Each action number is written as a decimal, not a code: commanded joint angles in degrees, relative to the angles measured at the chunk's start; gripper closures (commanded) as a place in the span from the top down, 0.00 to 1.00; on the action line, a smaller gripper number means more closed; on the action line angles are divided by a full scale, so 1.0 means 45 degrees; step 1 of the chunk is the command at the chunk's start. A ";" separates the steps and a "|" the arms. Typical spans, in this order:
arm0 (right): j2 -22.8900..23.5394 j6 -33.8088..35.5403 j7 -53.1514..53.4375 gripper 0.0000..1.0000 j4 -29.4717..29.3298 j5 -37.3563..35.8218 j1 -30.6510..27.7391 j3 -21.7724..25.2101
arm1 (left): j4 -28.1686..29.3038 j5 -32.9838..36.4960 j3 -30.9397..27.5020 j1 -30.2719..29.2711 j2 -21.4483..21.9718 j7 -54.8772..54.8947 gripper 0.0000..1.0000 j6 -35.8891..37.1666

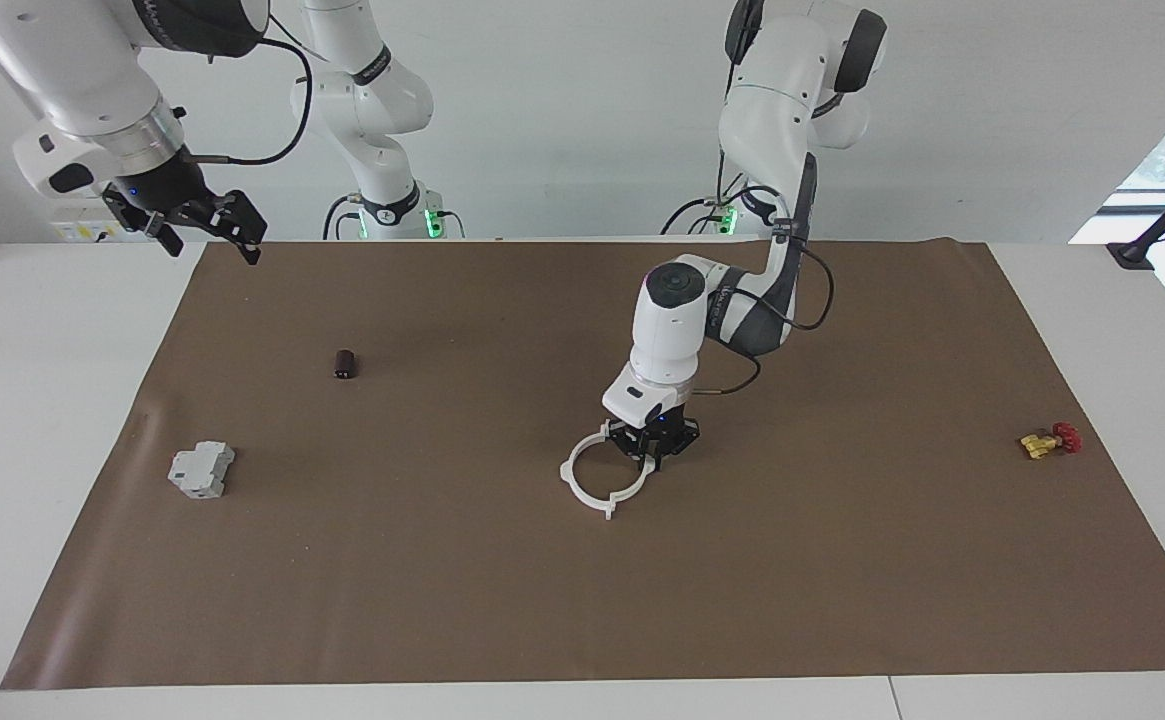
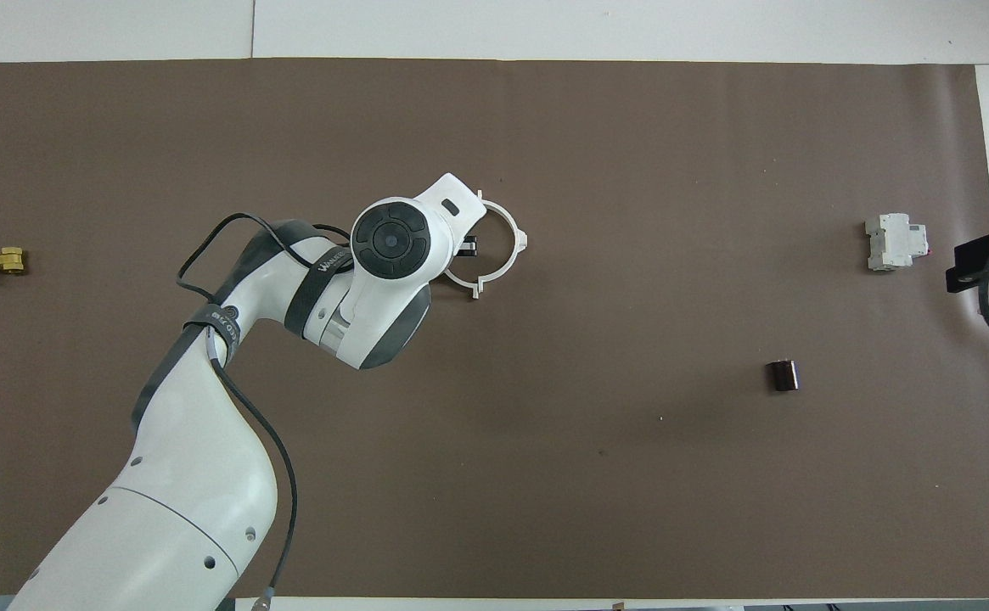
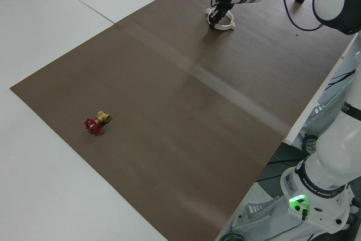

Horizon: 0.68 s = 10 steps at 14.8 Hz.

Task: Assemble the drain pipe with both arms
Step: 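Press the held half against the placed half to close the ring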

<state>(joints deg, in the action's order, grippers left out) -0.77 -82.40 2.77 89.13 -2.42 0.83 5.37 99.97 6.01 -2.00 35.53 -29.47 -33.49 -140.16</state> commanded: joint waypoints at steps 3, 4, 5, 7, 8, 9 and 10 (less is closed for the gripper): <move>-0.0180 0.0010 -0.0265 1.00 0.0232 0.0246 -0.0048 0.0076 | 0.0342 0.0169 -0.0123 0.0248 0.0085 -0.0468 0.00 0.0190; -0.0180 0.0010 -0.0265 1.00 0.0232 0.0265 -0.0048 0.0076 | 0.0342 0.0188 -0.0123 0.0229 0.0066 -0.0468 0.00 0.0093; -0.0180 0.0010 -0.0265 1.00 0.0232 0.0265 -0.0048 0.0076 | 0.0323 0.0188 -0.0123 0.0209 0.0066 -0.0468 0.00 0.0015; -0.0180 0.0010 -0.0265 1.00 0.0232 0.0246 -0.0048 0.0076 | 0.0245 0.0188 -0.0123 0.0151 0.0046 -0.0468 0.00 -0.0083; -0.0180 0.0010 -0.0265 1.00 0.0232 0.0265 -0.0048 0.0076 | 0.0225 0.0188 -0.0123 0.0131 0.0027 -0.0449 0.00 -0.0141; -0.0180 0.0010 -0.0265 1.00 0.0232 0.0265 -0.0048 0.0076 | 0.0225 0.0188 -0.0123 0.0112 0.0027 -0.0449 0.00 -0.0219; -0.0180 0.0010 -0.0265 1.00 0.0232 0.0265 -0.0048 0.0076 | 0.0225 0.0188 -0.0123 0.0092 0.0007 -0.0430 0.00 -0.0278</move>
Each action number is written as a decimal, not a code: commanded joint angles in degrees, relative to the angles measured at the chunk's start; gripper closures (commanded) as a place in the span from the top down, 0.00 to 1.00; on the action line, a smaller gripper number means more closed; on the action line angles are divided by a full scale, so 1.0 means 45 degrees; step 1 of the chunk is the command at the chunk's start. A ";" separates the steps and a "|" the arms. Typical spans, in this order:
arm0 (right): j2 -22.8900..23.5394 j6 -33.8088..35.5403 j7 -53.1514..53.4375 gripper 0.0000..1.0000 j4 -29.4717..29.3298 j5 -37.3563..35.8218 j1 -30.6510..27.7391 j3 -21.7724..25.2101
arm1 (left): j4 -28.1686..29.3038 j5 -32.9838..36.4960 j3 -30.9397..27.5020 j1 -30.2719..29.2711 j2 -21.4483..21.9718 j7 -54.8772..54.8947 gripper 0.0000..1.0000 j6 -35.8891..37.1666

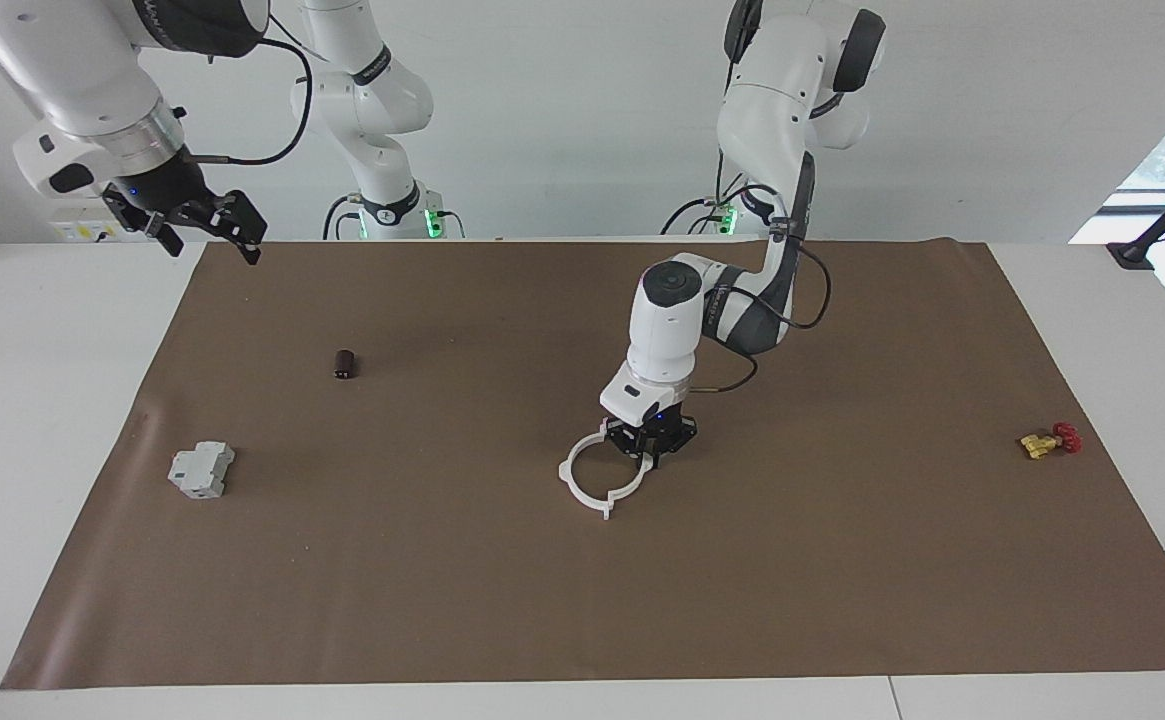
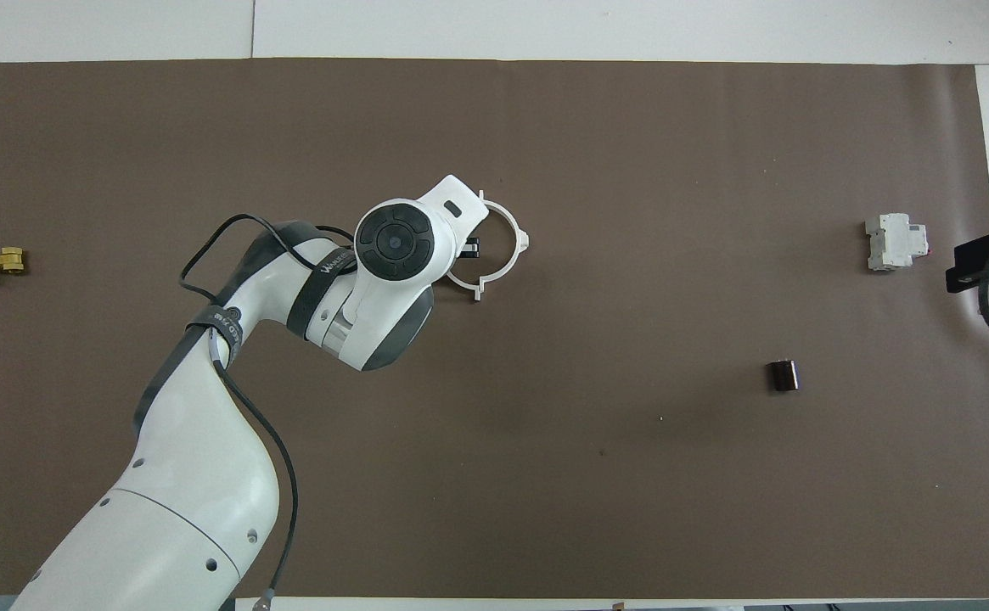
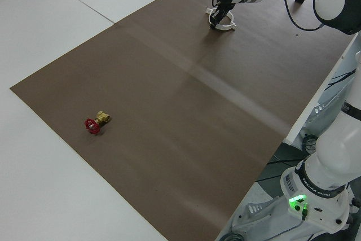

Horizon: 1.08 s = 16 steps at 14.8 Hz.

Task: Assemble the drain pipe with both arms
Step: 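Press the held half against the placed half to close the ring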

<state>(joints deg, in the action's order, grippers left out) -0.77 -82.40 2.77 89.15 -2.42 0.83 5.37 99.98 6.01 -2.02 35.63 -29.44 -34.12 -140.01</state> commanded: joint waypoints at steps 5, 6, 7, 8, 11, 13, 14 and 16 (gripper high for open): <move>-0.0180 0.0010 -0.0265 1.00 0.0228 0.0265 -0.0048 0.0076 | 0.0223 0.0208 -0.0117 0.0033 -0.0020 -0.0171 0.00 -0.0741; -0.0180 0.0010 -0.0265 1.00 0.0228 0.0246 -0.0067 0.0076 | 0.0223 0.0208 -0.0117 0.0032 -0.0039 -0.0171 0.00 -0.0761; -0.0180 0.0010 -0.0265 1.00 0.0228 0.0246 -0.0068 0.0076 | 0.0223 0.0208 -0.0117 0.0032 -0.0020 -0.0171 0.00 -0.0761; -0.0180 0.0010 -0.0265 1.00 0.0228 0.0265 -0.0068 0.0076 | 0.0242 0.0208 -0.0117 0.0032 -0.0020 -0.0171 0.00 -0.0761; -0.0180 0.0010 -0.0265 1.00 0.0228 0.0265 -0.0048 0.0076 | 0.0262 0.0189 -0.0117 0.0032 -0.0020 -0.0171 0.00 -0.0761; -0.0180 0.0010 -0.0265 1.00 0.0228 0.0265 -0.0048 0.0076 | 0.0242 0.0188 -0.0117 0.0013 -0.0020 -0.0249 0.37 -0.0761; -0.0180 -0.0009 -0.0265 1.00 0.0228 0.0265 -0.0048 0.0076 | 0.0262 0.0188 -0.0117 0.0013 -0.0020 -0.0230 0.68 -0.0761; -0.0180 0.0010 -0.0265 1.00 0.0228 0.0265 -0.0048 0.0076 | 0.0242 0.0188 -0.0117 0.0013 -0.0020 -0.0191 0.82 -0.0800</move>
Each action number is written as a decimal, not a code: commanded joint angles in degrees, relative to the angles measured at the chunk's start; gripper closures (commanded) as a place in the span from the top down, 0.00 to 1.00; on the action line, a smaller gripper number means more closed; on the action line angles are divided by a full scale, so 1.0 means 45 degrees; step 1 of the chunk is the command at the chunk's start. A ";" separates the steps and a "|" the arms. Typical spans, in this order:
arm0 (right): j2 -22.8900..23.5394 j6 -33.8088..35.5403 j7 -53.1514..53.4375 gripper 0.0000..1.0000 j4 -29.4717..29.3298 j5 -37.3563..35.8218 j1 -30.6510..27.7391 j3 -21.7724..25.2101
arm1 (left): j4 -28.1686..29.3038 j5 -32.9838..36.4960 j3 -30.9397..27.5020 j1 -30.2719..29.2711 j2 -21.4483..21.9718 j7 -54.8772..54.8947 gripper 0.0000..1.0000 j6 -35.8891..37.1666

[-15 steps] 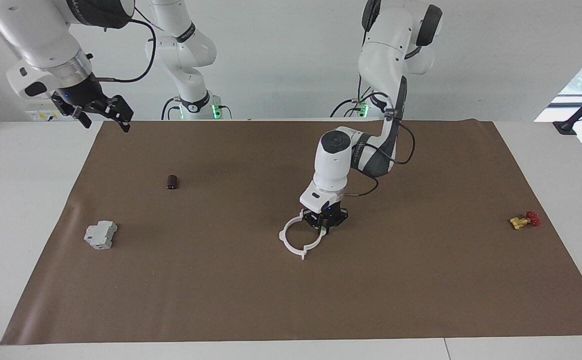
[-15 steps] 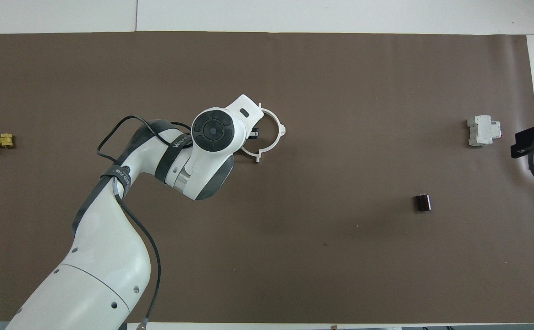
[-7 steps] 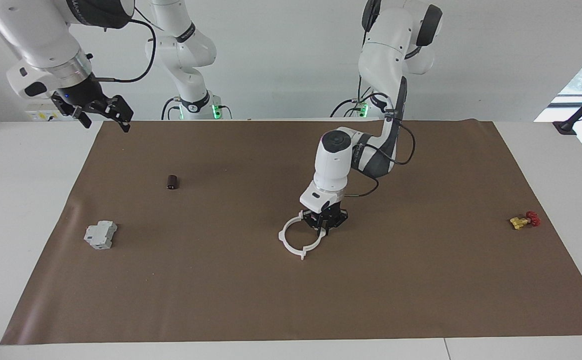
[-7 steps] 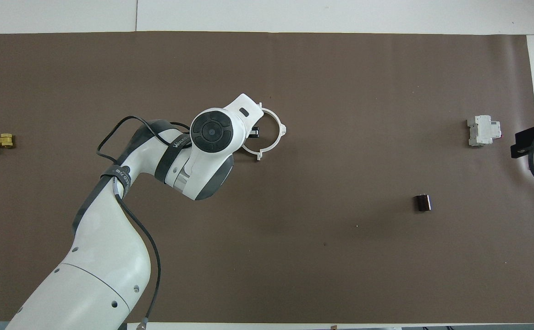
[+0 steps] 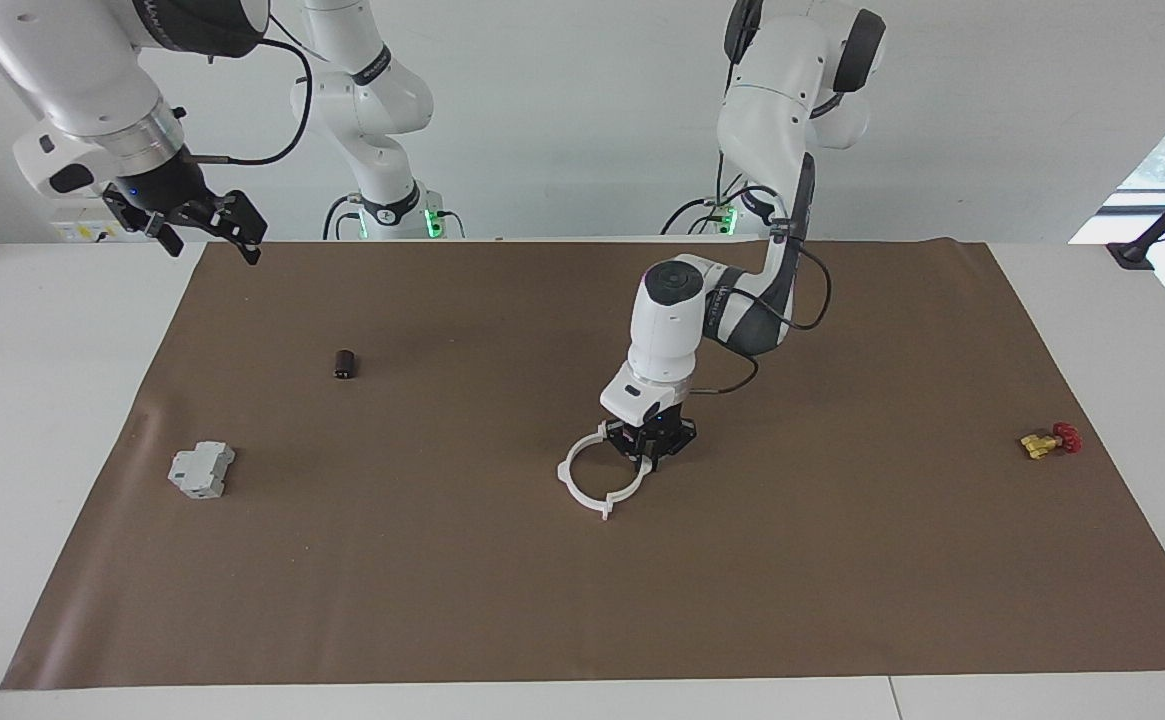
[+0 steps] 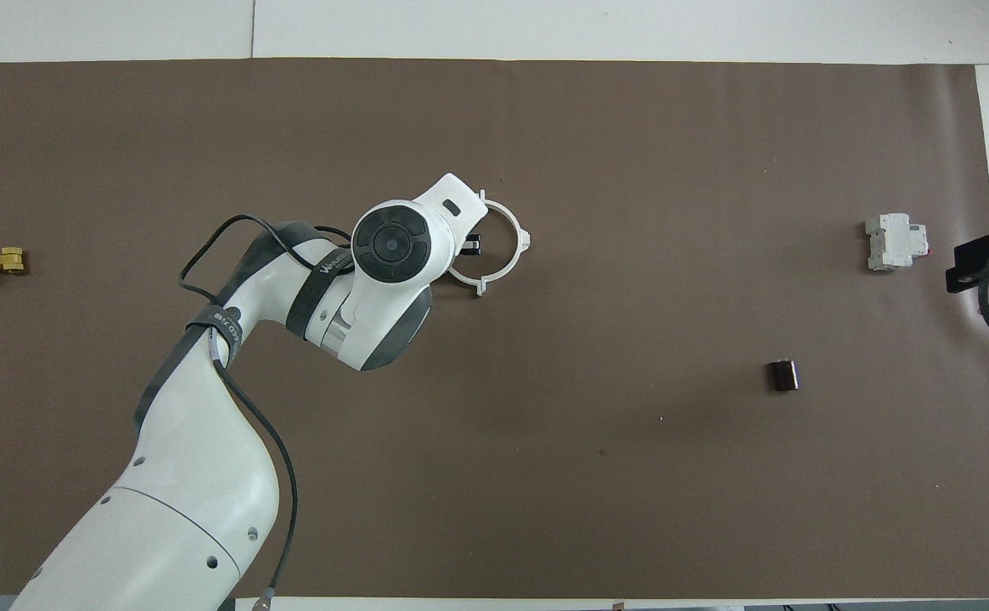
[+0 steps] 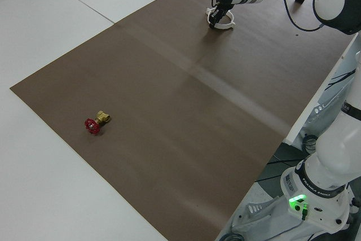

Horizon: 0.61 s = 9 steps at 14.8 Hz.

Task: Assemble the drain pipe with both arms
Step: 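Press the held half against the placed half to close the ring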

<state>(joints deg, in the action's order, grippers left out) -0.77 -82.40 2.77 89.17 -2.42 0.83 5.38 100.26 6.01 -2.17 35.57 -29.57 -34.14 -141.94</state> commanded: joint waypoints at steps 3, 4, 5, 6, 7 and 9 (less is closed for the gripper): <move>-0.0180 0.0010 -0.0265 1.00 0.0224 0.0265 -0.0048 0.0074 | 0.0181 0.0188 -0.0084 -0.0091 -0.0010 -0.0226 0.84 -0.0528; -0.0180 0.0010 -0.0265 1.00 0.0224 0.0265 -0.0048 0.0074 | 0.0162 0.0188 -0.0084 -0.0092 0.0009 -0.0264 0.88 -0.0509; -0.0180 0.0010 -0.0265 1.00 0.0224 0.0265 -0.0048 0.0074 | 0.0162 0.0188 -0.0084 -0.0092 0.0010 -0.0303 0.90 -0.0489; -0.0180 0.0010 -0.0265 1.00 0.0224 0.0265 -0.0048 0.0074 | 0.0142 0.0188 -0.0084 -0.0092 0.0010 -0.0323 0.90 -0.0431; -0.0180 0.0010 -0.0265 1.00 0.0224 0.0265 -0.0048 0.0074 | 0.0142 0.0188 -0.0084 -0.0073 0.0087 -0.0323 0.92 -0.0353; -0.0180 0.0010 -0.0265 1.00 0.0224 0.0246 -0.0048 0.0074 | 0.0200 0.0188 -0.0123 -0.0228 0.0418 -0.0304 0.95 0.0113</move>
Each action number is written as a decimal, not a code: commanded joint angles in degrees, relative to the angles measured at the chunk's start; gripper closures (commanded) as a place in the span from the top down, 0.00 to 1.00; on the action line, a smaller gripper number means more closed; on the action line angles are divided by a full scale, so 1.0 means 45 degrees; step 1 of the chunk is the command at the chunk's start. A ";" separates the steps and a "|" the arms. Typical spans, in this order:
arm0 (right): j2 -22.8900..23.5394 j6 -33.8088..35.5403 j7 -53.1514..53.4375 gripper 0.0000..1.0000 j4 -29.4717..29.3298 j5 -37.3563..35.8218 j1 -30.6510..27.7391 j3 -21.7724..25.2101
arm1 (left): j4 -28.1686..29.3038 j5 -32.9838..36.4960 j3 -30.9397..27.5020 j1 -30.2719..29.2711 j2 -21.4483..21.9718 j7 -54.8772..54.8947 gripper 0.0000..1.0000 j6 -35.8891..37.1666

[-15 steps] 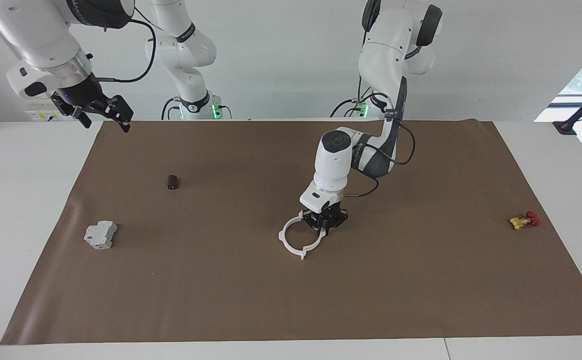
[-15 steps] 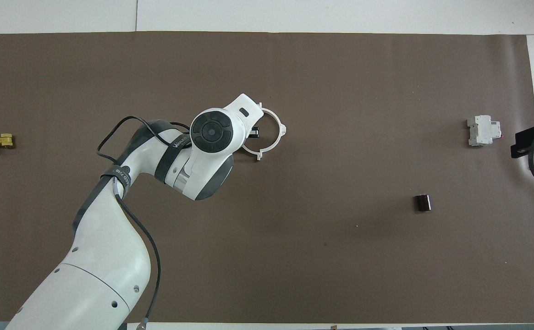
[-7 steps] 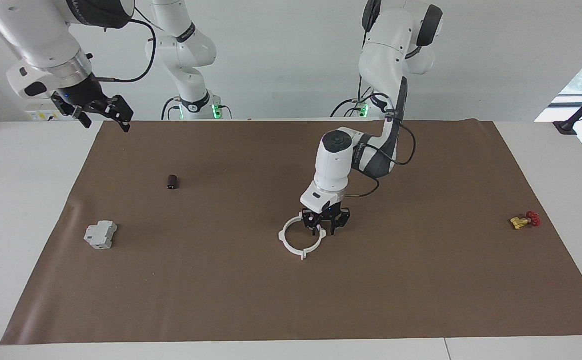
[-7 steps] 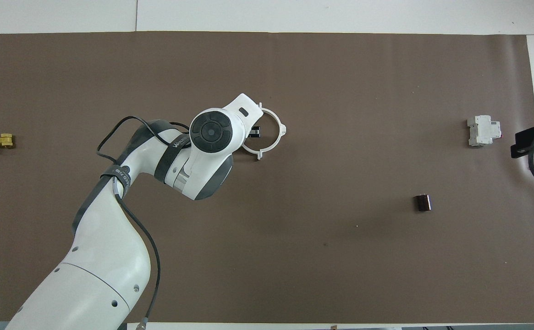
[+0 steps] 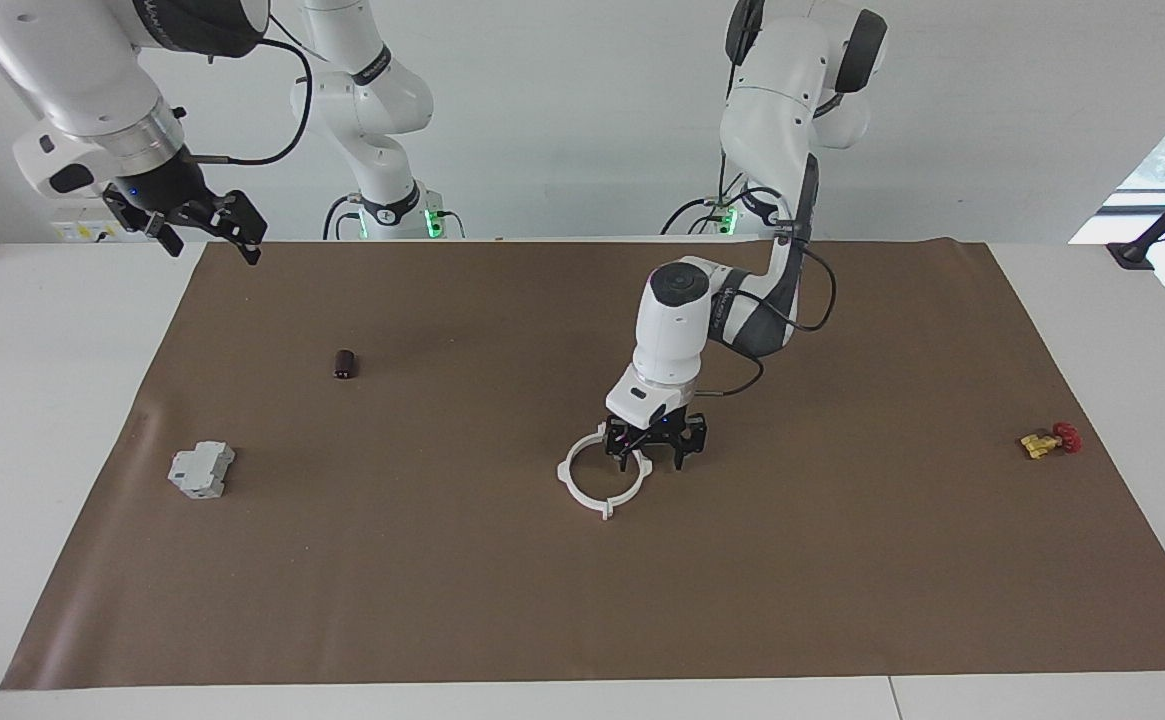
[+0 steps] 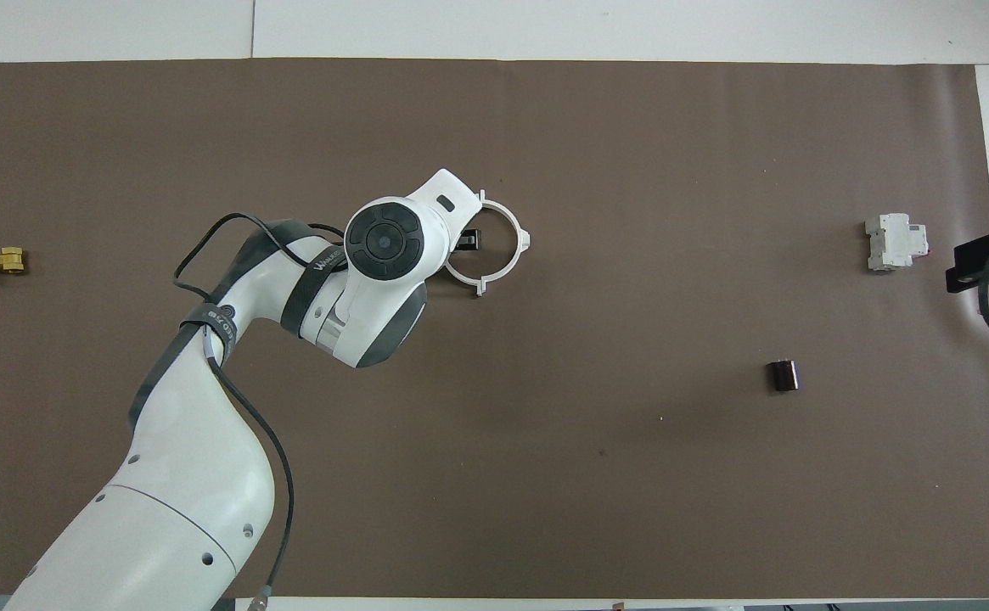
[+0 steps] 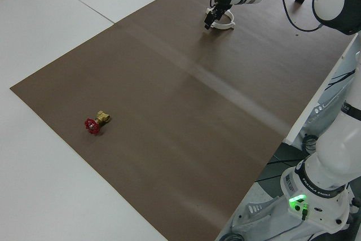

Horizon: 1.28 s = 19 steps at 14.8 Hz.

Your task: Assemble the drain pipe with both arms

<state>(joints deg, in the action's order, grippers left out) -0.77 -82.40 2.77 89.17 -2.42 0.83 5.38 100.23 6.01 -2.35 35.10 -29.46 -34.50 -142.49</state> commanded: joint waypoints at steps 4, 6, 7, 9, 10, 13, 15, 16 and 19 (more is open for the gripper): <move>-0.0180 0.0010 -0.0265 1.00 0.0223 0.0265 -0.0067 0.0074 | 0.1044 0.0188 -0.0025 -0.1487 0.2127 0.1040 0.96 0.1526; -0.0180 0.0010 -0.0265 1.00 0.0223 0.0265 -0.0048 0.0074 | 0.1883 0.0169 -0.0025 -0.2385 0.3201 0.2250 0.99 0.1663; -0.0180 0.0010 -0.0265 1.00 0.0223 0.0265 -0.0048 0.0074 | 0.2061 0.0169 -0.0025 -0.2757 0.3612 0.2778 1.00 0.2051; -0.0180 0.0010 -0.0265 1.00 0.0223 0.0246 -0.0048 0.0074 | 0.2063 0.0169 -0.0025 -0.3480 0.4200 0.3930 1.00 0.3182; -0.0180 0.0010 -0.0265 1.00 0.0223 0.0265 -0.0067 0.0074 | 0.2044 0.0111 -0.0005 -0.3870 0.4473 0.4613 1.00 0.3710; -0.0180 0.0010 -0.0265 1.00 0.0223 0.0265 -0.0048 0.0074 | 0.1985 -0.0687 -0.0025 -0.4983 0.5216 0.6507 1.00 0.4806; -0.0180 0.0010 -0.0265 1.00 0.0223 0.0265 -0.0048 0.0074 | 0.1927 -0.1391 -0.0044 -0.5784 0.5724 0.7855 1.00 0.5605; -0.0180 0.0010 -0.0265 1.00 0.0223 0.0265 -0.0048 0.0074 | 0.1926 -0.1452 -0.0063 -0.6097 0.5977 0.8442 1.00 0.5977; -0.0180 0.0010 -0.0265 1.00 0.0223 0.0246 -0.0048 0.0074 | 0.1499 -0.1472 -0.0161 -0.6899 0.6448 0.9207 1.00 0.7265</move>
<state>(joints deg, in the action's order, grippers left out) -0.77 -82.40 2.77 89.17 -2.42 0.83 5.38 107.05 0.42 -3.13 5.84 -2.74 4.24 -113.53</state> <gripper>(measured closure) 0.000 0.000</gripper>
